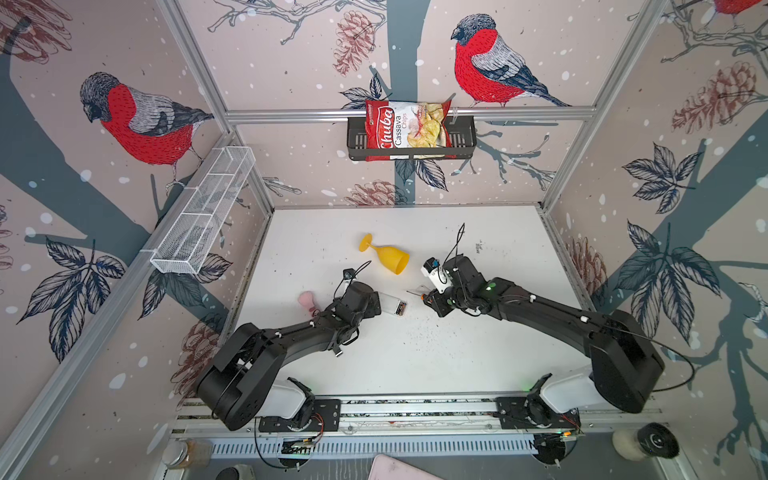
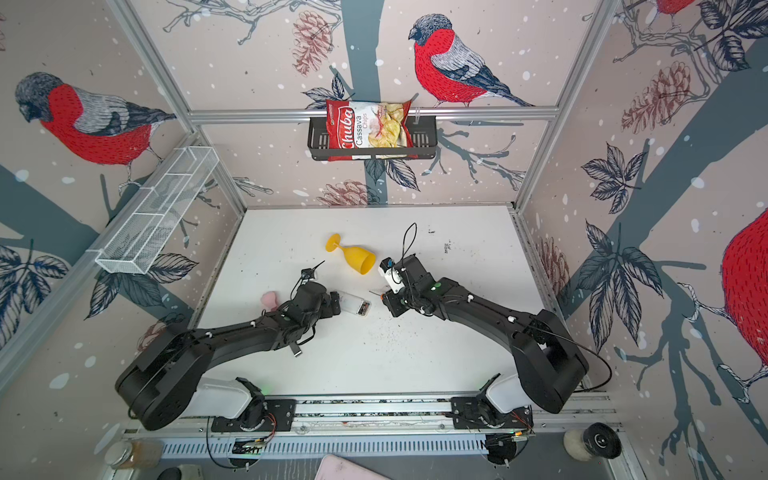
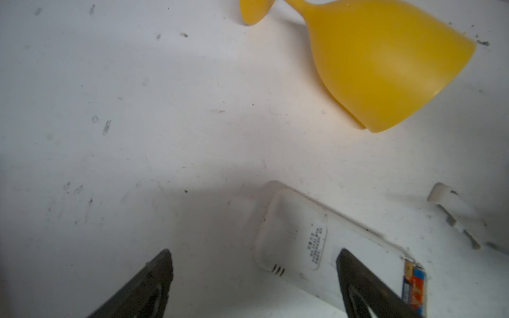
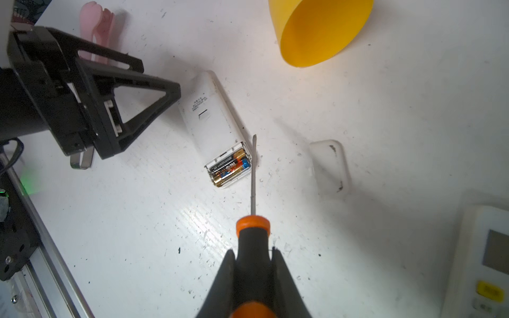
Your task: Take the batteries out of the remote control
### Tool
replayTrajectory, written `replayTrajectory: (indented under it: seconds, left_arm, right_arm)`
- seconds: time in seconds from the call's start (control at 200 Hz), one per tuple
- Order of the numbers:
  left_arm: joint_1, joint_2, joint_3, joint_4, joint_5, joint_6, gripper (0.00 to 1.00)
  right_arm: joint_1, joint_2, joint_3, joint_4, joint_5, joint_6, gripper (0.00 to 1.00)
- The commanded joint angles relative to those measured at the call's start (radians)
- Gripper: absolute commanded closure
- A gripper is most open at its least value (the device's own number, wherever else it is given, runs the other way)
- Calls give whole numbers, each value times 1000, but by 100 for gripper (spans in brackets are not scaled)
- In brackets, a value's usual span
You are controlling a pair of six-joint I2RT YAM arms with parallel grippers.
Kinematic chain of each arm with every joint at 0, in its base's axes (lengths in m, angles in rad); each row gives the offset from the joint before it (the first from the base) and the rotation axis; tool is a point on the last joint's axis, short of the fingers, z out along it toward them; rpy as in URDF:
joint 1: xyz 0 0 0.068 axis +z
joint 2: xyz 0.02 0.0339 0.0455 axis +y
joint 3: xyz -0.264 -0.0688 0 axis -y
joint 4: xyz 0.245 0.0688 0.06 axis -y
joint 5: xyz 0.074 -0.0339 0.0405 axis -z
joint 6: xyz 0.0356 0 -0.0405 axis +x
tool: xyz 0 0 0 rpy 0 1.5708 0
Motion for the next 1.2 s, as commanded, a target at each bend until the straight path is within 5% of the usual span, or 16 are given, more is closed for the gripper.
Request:
replayTrajectory:
  seconds: [0.0, 0.325, 0.695, 1.196]
  left_arm:
    - [0, -11, 16, 10, 7, 22, 12]
    - [0, 51, 49, 48, 51, 47, 19]
    - [0, 97, 71, 56, 60, 60, 19]
    - [0, 154, 71, 88, 93, 70, 28]
  right_arm:
    - [17, 8, -4, 1, -10, 13, 100]
    - [56, 16, -29, -5, 12, 23, 100]
    - [150, 53, -1, -72, 187, -5, 100]
    - [155, 59, 14, -58, 172, -17, 100]
